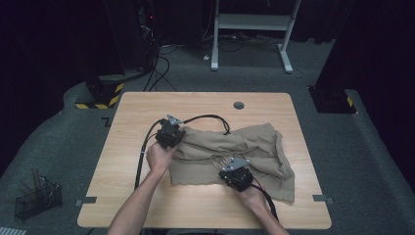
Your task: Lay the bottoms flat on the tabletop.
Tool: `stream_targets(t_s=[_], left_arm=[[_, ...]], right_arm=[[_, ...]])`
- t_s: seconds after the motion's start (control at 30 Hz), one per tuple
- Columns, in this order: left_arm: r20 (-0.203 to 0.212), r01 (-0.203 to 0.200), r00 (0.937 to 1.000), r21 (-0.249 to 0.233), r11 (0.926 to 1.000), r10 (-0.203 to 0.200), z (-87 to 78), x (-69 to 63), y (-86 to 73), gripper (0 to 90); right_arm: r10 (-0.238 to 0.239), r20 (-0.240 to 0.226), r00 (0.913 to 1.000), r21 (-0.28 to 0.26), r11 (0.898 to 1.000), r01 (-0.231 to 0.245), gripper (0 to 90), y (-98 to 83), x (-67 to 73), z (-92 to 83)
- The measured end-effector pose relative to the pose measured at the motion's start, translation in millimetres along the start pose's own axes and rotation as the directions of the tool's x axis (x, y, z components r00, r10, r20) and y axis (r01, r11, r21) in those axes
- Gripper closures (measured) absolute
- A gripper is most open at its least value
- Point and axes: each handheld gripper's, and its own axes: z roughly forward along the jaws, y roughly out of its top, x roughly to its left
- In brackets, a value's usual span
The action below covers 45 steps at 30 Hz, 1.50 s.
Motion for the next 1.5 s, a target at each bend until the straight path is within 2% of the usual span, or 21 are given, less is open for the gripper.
stream_targets(t_s=[0.13,0.17,0.2,0.27,0.33,0.37,0.4,0.43,0.47,0.53,0.67,0.77,0.8,0.83,1.0,1.17,1.23,1.37,1.43,1.47,1.5], left_arm=[[-0.041,0.012,0.9991,0.012,0.9999,-0.011,1.8,11.5,3.4,86.6],[-0.051,0.031,0.9983,0.019,0.9993,-0.03,5.0,17.5,1.8,86.5],[-0.051,0.031,0.9983,0.019,0.9993,-0.03,5.0,17.5,1.8,86.4],[-0.046,0.06,0.9972,0.02,0.998,-0.059,10.3,24.5,-3.3,85.5],[-0.039,0.061,0.9974,0.015,0.998,-0.061,11.1,24.2,-4.5,84.3],[-0.035,0.055,0.9979,0.013,0.9984,-0.054,10.9,23.0,-5.2,76.9],[-0.023,0.057,0.9981,0.007,0.9983,-0.057,9.6,20.8,-5.7,70.8],[-0.011,0.051,0.9986,0.005,0.9987,-0.051,7.2,18.6,-6.4,70.8],[-0.009,0.044,0.999,-0.005,0.999,-0.044,4.2,15.4,-7.7,60.0],[-0.001,0.03,0.9996,-0.016,0.9994,-0.03,-2.8,10.9,-11.4,51.4],[0.039,0.034,0.9987,-0.02,0.9992,-0.033,-16.1,7.0,-22.9,46.1],[0.051,0.035,0.9981,-0.018,0.9992,-0.034,-24.4,2.2,-36.7,43.9],[0.054,0.031,0.9981,-0.015,0.9994,-0.03,-27.0,-0.3,-41.8,43.9],[0.055,0.022,0.9983,-0.011,0.9997,-0.021,-29.6,-3.1,-47.2,43.7],[0.063,-0.023,0.9977,-0.007,0.9997,0.024,-42.9,-16.1,-73.1,43.9],[0.088,-0.008,0.9961,0.01,0.9999,0.007,-46.4,-20.0,-92.8,44.3],[0.076,-0.01,0.9971,0.009,0.9999,0.009,-47.3,-20.7,-97.5,44.0],[0.072,0.004,0.9974,-0.001,1.0,-0.004,-52.6,-18.8,-102.9,43.0],[0.091,0.015,0.9957,0.007,0.9999,-0.015,-53.0,-18.5,-105.8,43.6],[0.104,0.003,0.9946,0.023,0.9997,-0.006,-51.6,-19.1,-107.0,44.5],[0.114,-0.006,0.9935,0.041,0.9991,0.001,-49.5,-20.8,-108.6,44.5]], right_arm=[[-0.017,-0.004,0.9999,0.02,1.0,0.017,90.0,-11.7,-3.4,-13.4],[-0.012,-0.005,0.9999,0.022,1.0,0.012,90.0,-13.4,-4.2,-15.2],[-0.012,-0.005,0.9999,0.022,1.0,0.012,90.0,-13.4,-4.2,-15.2],[0.0,-0.008,1.0,0.03,1.0,0.0,89.9,-14.2,-6.4,-16.9],[0.004,-0.007,1.0,0.032,0.999,-0.004,89.5,-13.1,-6.5,-16.2],[0.019,-0.008,0.9998,0.029,0.999,-0.018,82.3,-9.5,-6.3,-13.3],[0.025,-0.011,0.9996,0.02,1.0,-0.024,78.9,-7.0,-5.5,-11.9],[0.025,-0.011,0.9996,0.02,1.0,-0.024,78.9,-7.0,-5.5,-11.9],[0.033,-0.003,0.9994,-0.011,0.999,-0.033,71.2,-0.2,-2.8,-10.0],[0.038,0.019,0.9991,-0.041,0.998,-0.038,65.9,8.7,0.5,-8.0],[0.032,0.049,0.9983,-0.07,0.997,-0.029,60.9,22.6,4.0,-2.8],[0.016,0.081,0.9966,-0.062,0.998,-0.011,61.3,38.3,5.5,13.0],[0.016,0.081,0.9966,-0.062,0.998,-0.011,61.3,38.3,5.5,13.0],[0.012,0.086,0.9962,-0.047,0.999,-0.008,61.4,43.2,5.1,22.4],[0.022,0.105,0.9943,-0.041,0.999,-0.018,61.6,48.7,4.1,32.2],[0.012,0.135,0.9908,-0.086,0.996,-0.001,63.4,57.3,7.5,26.6],[0.0,0.14,0.9901,-0.079,0.997,0.012,62.7,62.4,7.9,27.4],[0.017,0.134,0.9909,-0.038,0.999,-0.012,62.7,67.3,2.5,36.8],[0.017,0.141,0.9899,-0.01,1.0,-0.015,69.5,68.2,-0.3,43.8],[0.016,0.129,0.9915,0.007,1.0,-0.017,82.1,69.9,-3.3,47.5],[0.016,0.129,0.9915,0.007,1.0,-0.017,82.1,69.9,-3.3,47.5]])
